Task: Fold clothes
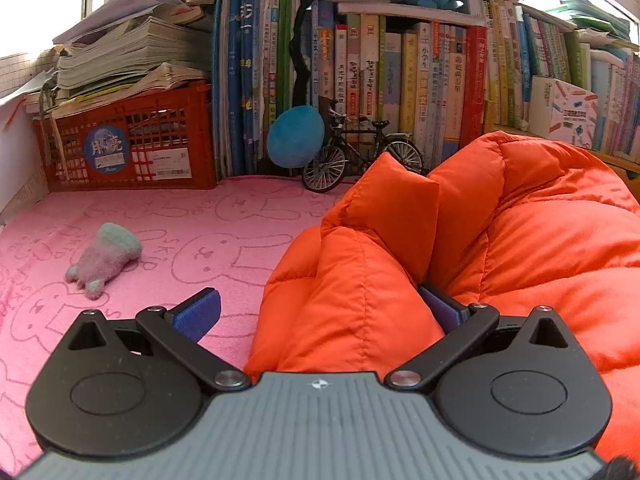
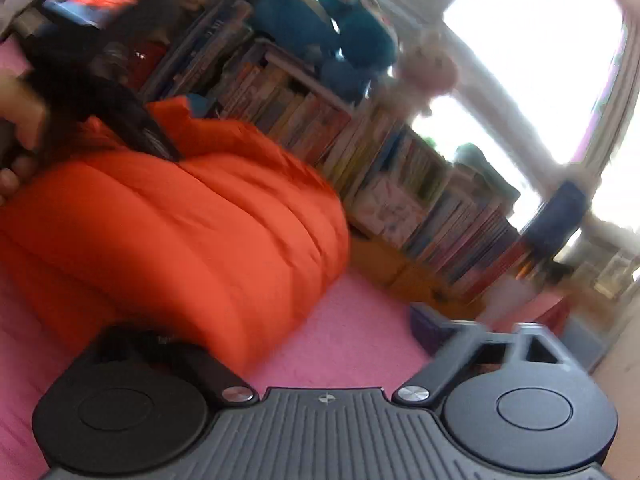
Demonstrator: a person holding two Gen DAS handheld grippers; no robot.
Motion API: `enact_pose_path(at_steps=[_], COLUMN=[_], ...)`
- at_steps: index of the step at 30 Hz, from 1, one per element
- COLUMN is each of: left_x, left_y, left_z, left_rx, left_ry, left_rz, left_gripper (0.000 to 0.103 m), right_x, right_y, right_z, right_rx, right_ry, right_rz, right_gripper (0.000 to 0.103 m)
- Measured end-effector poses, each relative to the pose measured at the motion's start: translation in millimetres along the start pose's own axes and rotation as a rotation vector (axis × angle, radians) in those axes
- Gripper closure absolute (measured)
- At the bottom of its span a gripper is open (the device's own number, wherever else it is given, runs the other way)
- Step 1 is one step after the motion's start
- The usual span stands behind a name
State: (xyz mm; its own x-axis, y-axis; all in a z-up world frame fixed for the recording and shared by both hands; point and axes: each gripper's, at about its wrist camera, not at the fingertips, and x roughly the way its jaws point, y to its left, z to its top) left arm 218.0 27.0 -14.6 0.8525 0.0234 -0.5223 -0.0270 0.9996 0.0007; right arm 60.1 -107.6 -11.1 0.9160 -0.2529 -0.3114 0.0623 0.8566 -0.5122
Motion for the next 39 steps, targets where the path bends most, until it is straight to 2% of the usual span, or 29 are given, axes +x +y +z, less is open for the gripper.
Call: enact_pose_path(at_steps=[1, 3, 5, 10, 13, 14, 15, 16, 17, 18, 19, 20, 22, 24, 25, 26, 28, 30, 35, 39], left_x=[-0.3, -0.5, -1.0, -10.7, -26.7, -39.4, -55.8, -77.1, -99.2, -118.2, -131.5, -138.8, -140.8, -126.2, -115.1, -99.4, -67.1, -46.0, -32.9, -11.1], left_y=[-1.0, -3.1, -2.2, 6.5, 11.9, 12.1, 12.1, 9.6, 4.3, -6.2, -22.8, -39.3, -68.8, -92.4, -103.5, -111.5, -115.8, -107.7, -88.3, -55.0], left_z=[-0.1, -0.3, -0.6, -2.7, -0.8, 2.6, 6.1, 9.5, 13.0, 17.0, 20.5, 22.3, 24.1, 24.6, 24.8, 25.0, 28.2, 32.8, 42.7, 50.8], left_rx=[0.013, 0.029, 0.026, 0.099, 0.161, 0.17, 0.183, 0.216, 0.264, 0.332, 0.416, 0.483, 0.566, 0.588, 0.596, 0.593, 0.543, 0.451, 0.382, 0.265], left_ry=[0.002, 0.004, 0.002, -0.022, -0.053, -0.083, -0.136, -0.212, -0.285, -0.339, -0.37, -0.386, -0.366, -0.289, -0.25, -0.212, -0.121, -0.067, -0.041, -0.027], left_rz=[-0.018, -0.017, -0.016, -0.008, 0.038, 0.045, 0.009, -0.082, -0.184, -0.245, -0.258, -0.286, -0.38, -0.485, -0.495, -0.447, -0.357, -0.349, -0.291, -0.218], left_gripper=[0.0, 0.0, 0.0, 0.0, 0.0, 0.01, 0.016, 0.016, 0.011, 0.008, 0.008, 0.008, 0.008, 0.008, 0.01, 0.017, 0.021, 0.02, 0.014, 0.013], right_x=[6.8, 9.7, 11.1, 21.2, 20.4, 17.0, 15.6, 13.1, 10.6, 8.0, 6.8, 5.6, 3.9, 3.9, 4.2, 5.9, 9.3, 11.6, 12.6, 14.7], right_y=[-11.4, -10.8, -7.0, -14.9, -23.4, -25.0, -24.5, -21.1, -17.7, -14.3, -10.2, -6.1, -0.5, -0.1, -1.2, -3.6, -8.5, -11.4, -11.2, -11.0], right_z=[-4.4, -9.9, -10.6, -10.6, -11.0, -11.2, -11.4, -11.2, -11.0, -10.7, -10.4, -10.1, -9.7, -9.7, -9.9, -9.8, -9.8, -10.1, -10.2, -11.4], right_rx=[0.051, 0.01, -0.014, 0.051, 0.109, 0.12, 0.114, 0.094, 0.074, 0.055, 0.029, 0.003, -0.027, -0.023, -0.014, 0.001, 0.029, 0.044, 0.036, 0.048], right_ry=[0.047, 0.041, 0.036, 0.074, 0.086, 0.08, 0.069, 0.06, 0.05, 0.041, 0.034, 0.027, 0.019, 0.019, 0.021, 0.029, 0.045, 0.06, 0.072, 0.08], right_rz=[0.035, 0.007, 0.005, 0.078, 0.135, 0.162, 0.186, 0.189, 0.191, 0.194, 0.201, 0.208, 0.212, 0.221, 0.227, 0.23, 0.238, 0.238, 0.262, 0.285], right_gripper=[0.01, 0.01, 0.015, 0.017, 0.018, 0.028, 0.032, 0.035, 0.038, 0.05, 0.059, 0.062, 0.068, 0.069, 0.069, 0.069, 0.071, 0.071, 0.074, 0.074])
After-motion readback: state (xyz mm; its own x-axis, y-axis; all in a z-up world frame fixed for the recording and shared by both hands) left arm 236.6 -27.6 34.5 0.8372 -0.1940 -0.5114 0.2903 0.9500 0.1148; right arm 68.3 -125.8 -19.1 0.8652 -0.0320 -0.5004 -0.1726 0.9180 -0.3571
